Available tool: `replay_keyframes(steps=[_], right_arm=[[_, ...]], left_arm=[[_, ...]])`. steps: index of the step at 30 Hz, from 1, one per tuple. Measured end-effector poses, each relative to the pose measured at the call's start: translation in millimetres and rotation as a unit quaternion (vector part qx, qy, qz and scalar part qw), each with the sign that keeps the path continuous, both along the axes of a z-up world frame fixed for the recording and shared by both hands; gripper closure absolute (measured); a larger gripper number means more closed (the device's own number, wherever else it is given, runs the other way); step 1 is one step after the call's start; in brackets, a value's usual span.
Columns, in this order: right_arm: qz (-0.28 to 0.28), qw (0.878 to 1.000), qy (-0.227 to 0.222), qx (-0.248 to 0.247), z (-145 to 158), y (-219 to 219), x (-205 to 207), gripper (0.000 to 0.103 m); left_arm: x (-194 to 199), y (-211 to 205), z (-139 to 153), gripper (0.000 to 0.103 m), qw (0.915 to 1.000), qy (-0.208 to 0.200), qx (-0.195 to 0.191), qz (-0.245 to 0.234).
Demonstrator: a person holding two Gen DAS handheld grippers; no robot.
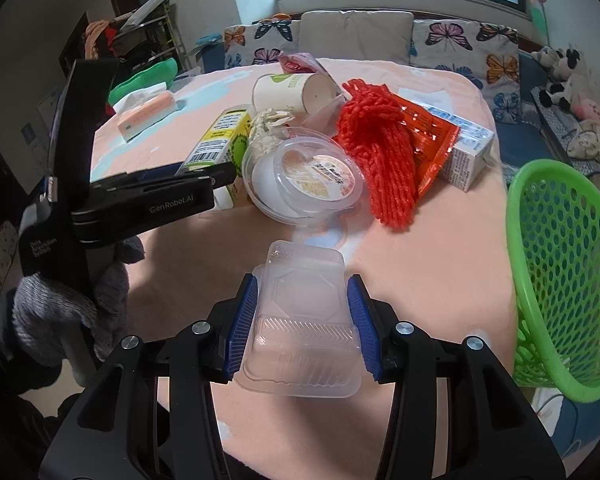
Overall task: Collect trash
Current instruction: 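Carry the clear tray and bottle over the green basket with both grippers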
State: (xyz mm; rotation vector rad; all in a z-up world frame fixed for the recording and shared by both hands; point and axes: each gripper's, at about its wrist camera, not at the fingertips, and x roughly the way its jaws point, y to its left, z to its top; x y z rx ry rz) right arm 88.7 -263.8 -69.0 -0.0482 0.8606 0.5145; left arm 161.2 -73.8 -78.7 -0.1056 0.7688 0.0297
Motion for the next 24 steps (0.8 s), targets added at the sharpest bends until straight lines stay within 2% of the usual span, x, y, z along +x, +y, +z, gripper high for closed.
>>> replay_keyframes(steps=[2,4,5,8,13,20,24], right_arm=[[-0.003,1.0,0.001,0.003,0.3,-1.9,0.0,0.056],[-0.009,1.0,0.0,0.004,0.6,-4.2,-1.5,0.056],[-0.011,1.0,0.0,0.006,1.3,-5.5,-2.2,0.056],[-0.02,1.0,-0.005,0.01,5.4,-9.5,-5.1,0.056],[-0.033,0.999,-0.023,0.017,19.3,-16.9,-9.2,0.056],[-0.065,0.996,-0.048,0.023,40.8,-32.3,-2.6,0.056],[-0.093,0.994,-0.061,0.019,49.0,-50.0,4.7,0.056]], left_arm=[[1.3,0.8,-4.8,0.041,1.0,0.004,-0.007,0.003],[-0.2,3.2,-7.1,0.05,0.9998,0.002,-0.021,-0.002],[-1.5,4.4,-6.0,0.052,0.9997,0.001,-0.024,-0.003],[-6.6,8.4,-1.5,0.054,0.9998,-0.003,-0.019,-0.001],[-21.5,26.9,30.1,0.056,0.9995,-0.03,-0.005,-0.002],[-17.8,56.1,84.5,0.059,0.9989,-0.034,0.008,-0.033],[-6.9,67.6,104.8,0.059,0.998,-0.017,0.007,-0.06]])
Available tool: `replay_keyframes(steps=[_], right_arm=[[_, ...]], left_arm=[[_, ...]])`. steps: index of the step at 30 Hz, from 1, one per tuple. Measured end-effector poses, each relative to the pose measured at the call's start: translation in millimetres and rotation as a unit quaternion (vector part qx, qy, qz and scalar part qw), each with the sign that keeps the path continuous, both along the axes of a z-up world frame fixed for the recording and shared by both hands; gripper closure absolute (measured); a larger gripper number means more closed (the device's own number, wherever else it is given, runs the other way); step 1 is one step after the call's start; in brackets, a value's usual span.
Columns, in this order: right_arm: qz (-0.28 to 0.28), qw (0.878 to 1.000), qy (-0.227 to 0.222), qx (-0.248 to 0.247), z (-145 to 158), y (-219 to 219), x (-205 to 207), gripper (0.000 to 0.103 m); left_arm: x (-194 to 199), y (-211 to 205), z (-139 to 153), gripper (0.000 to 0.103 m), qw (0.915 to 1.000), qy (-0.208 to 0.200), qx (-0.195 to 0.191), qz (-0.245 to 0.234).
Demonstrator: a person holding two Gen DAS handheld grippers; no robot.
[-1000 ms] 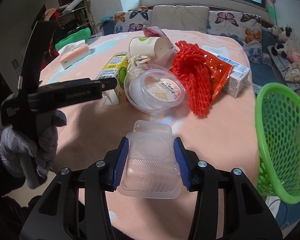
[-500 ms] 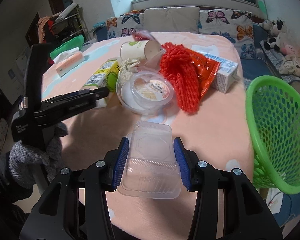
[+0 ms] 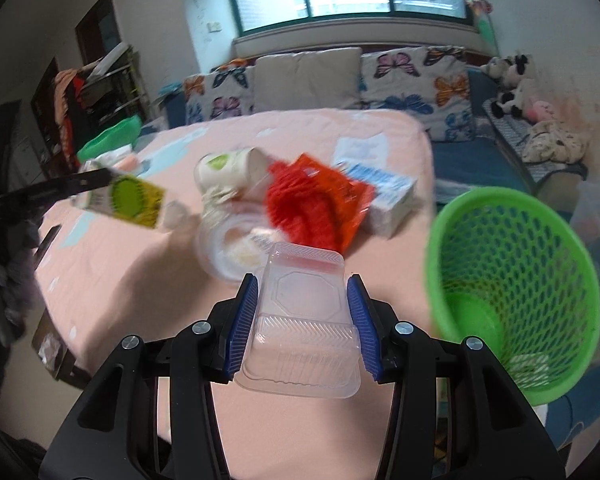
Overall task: Collect trash
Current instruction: 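Carry the clear tray and bottle over the green basket with both grippers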
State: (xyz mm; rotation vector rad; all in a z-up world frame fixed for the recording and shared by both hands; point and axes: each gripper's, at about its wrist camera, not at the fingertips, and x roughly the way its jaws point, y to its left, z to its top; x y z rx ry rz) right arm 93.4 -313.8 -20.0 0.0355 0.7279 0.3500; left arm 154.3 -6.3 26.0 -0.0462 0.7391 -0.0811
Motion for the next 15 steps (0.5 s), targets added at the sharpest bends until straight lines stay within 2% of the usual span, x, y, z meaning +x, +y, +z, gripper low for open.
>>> replay_keyframes(steps=[6,15], right_arm=[[-0.053,0.999,0.0,-0.004,-0.5,-35.6,13.2,0.056],[-0.13,0.991,0.02,-0.008,-21.6,-97.5,37.0,0.056]], left_arm=[[8.2,0.0,18.7,0.059,0.9991,0.021,-0.011,-0.036],[12.4,-39.6,56.8,0.06,0.9948,-0.001,-0.024,-0.099]])
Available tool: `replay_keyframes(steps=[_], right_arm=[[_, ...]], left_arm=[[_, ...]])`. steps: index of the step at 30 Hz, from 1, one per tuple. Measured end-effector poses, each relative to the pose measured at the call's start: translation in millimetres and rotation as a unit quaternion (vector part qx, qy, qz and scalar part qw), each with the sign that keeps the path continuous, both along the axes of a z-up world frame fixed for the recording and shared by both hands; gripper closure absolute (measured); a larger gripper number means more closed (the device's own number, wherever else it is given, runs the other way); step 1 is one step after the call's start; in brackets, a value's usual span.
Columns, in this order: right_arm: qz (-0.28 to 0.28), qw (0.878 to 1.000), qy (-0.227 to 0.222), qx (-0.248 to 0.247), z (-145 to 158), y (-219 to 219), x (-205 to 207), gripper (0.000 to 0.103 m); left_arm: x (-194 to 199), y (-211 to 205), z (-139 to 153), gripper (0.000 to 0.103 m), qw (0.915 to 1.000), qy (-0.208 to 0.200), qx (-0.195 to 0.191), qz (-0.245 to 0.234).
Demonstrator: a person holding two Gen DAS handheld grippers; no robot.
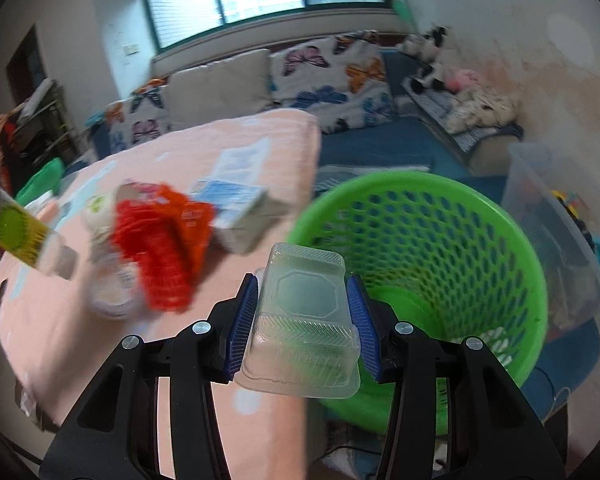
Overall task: Collect trash
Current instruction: 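Carry the clear tray and bottle over the green basket with both grippers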
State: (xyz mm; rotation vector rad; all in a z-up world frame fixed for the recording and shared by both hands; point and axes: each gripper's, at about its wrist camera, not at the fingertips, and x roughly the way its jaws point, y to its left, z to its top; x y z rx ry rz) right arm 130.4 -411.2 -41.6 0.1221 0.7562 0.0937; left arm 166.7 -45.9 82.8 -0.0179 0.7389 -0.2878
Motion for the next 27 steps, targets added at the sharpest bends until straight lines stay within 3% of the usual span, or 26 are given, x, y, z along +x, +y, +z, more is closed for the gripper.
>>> replay_keyframes(steps=[6,8,13,17,21,27], right_arm=[[-0.031,0.999,0.026,0.01,-24.2,-26.2,16.0,0.053],[-0.036,0.999,0.03,0.013,-30.2,-31.5,18.7,0.046],[-0.053,0.998,0.027,0.022,-31.5,-42.4,16.2,0.04],[-0.059,0.998,0.018,0.022,-23.7,-49.2,3.8,0.036],[-0.071,0.997,0.002,-0.008,-14.6,-56.6,-14.6,0.036],[-0.097,0.995,-0.013,-0.032,-12.6,-69.7,-40.3,0.033]], left_arm=[[15.1,-38.4,25.3,0.06,0.9986,-0.004,-0.022,-0.047],[19.5,-55.9,31.0,0.06,0.9976,-0.005,-0.024,-0.065],[30.4,-106.5,35.3,0.06,0.9925,-0.001,-0.037,-0.116],[41.5,-146.1,27.0,0.06,0.9877,0.013,-0.045,-0.149],[53.6,-185.7,13.0,0.059,0.9815,0.034,-0.058,-0.179],[61.0,-244.6,-14.2,0.059,0.9727,0.064,-0.045,-0.219]])
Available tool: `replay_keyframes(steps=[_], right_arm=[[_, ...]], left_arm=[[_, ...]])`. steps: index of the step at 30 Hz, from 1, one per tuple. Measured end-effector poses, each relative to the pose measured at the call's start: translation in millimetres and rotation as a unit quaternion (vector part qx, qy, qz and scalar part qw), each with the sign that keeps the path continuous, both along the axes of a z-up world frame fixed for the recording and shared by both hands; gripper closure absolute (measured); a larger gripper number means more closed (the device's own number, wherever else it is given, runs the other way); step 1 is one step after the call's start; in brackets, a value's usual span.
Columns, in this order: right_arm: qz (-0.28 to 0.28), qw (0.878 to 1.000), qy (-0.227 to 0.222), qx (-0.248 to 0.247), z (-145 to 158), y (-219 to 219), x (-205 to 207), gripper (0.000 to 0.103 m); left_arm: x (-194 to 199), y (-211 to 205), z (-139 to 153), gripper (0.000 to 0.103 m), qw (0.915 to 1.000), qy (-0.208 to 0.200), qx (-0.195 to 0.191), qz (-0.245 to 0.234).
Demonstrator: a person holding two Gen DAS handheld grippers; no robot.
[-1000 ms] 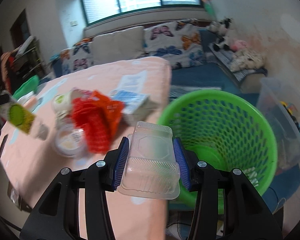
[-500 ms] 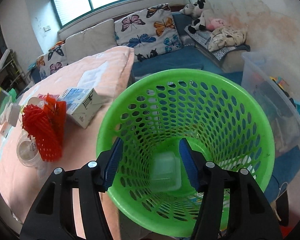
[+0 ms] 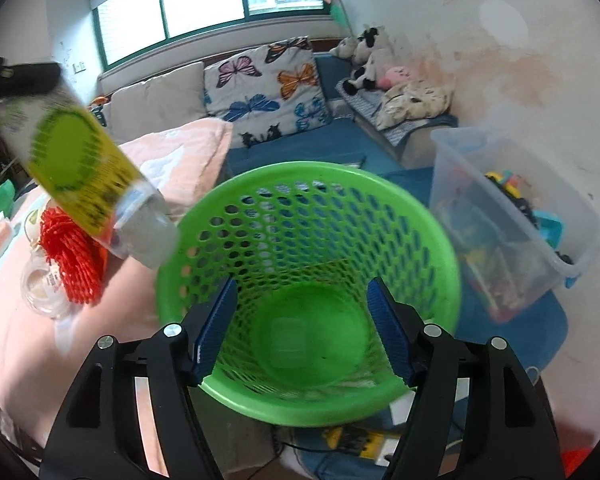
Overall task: Collect trash
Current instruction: 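Carry the clear tray and bottle over the green basket with both grippers, then open the right gripper to drop the tray while the left drops the bottle into the basket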
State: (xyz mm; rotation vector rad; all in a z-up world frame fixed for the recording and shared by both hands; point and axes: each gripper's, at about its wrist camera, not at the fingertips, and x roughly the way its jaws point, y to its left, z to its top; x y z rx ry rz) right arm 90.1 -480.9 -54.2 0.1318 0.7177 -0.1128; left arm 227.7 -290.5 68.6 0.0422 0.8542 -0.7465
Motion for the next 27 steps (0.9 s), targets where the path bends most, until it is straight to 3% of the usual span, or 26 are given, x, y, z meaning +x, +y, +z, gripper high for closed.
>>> replay_keyframes(steps=[5,14,21,27], right_arm=[[-0.016,1.0,0.0,0.005,-9.3,-13.0,-13.0,0.032],[-0.031,0.999,0.01,0.031,-24.5,-26.0,-17.7,0.032],[-0.032,0.998,0.017,0.043,-32.5,-24.8,-20.6,0.032],[-0.03,0.999,0.014,0.042,-27.4,-19.1,-25.8,0.032]], left_arm=[[13.8,-46.2,-43.1,0.059,0.9989,0.031,0.032,-0.016],[31.9,-82.0,-119.8,0.059,0.9921,0.085,0.091,-0.016],[37.7,-85.9,-148.1,0.059,0.9866,0.122,0.108,-0.015],[31.3,-79.7,-140.7,0.057,0.988,0.117,0.1,-0.016]])
